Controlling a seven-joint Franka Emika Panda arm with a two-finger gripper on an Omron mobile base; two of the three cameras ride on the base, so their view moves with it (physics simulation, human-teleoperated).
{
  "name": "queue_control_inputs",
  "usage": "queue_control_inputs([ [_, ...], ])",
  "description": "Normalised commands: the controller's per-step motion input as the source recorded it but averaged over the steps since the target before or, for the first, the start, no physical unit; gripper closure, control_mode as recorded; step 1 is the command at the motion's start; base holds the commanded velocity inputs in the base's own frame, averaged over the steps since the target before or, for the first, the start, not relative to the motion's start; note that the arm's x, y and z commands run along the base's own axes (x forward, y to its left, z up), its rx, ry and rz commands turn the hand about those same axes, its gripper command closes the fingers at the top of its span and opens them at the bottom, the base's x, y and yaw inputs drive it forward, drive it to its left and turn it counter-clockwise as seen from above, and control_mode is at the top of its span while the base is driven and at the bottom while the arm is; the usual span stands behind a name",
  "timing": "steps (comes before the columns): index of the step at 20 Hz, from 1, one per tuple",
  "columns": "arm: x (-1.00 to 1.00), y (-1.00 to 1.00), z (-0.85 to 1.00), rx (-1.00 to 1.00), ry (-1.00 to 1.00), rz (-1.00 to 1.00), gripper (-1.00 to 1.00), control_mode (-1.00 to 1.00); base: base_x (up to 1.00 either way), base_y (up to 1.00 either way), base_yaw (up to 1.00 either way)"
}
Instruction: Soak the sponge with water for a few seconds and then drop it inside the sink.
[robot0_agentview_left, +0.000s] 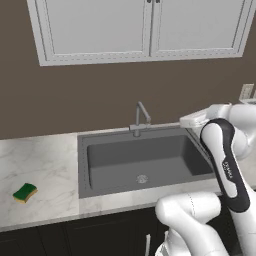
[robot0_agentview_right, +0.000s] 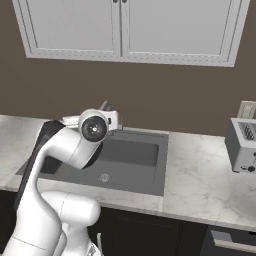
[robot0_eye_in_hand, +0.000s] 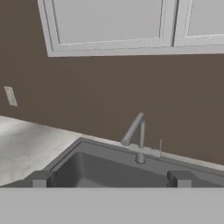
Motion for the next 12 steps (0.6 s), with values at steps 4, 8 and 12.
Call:
queue_control_inputs([
  [4, 0.1, -0.12, 0.0, 0.0, 0.0, 0.0, -1.0, -1.0, 0.0, 0.0, 0.0],
  [8, 0.13, -0.14, -0.03, 0.0, 0.0, 0.0, -1.0, -1.0, 0.0, 0.0, 0.0],
  [12, 0.18, -0.17, -0.12, 0.0, 0.0, 0.0, -1.0, -1.0, 0.0, 0.0, 0.0],
])
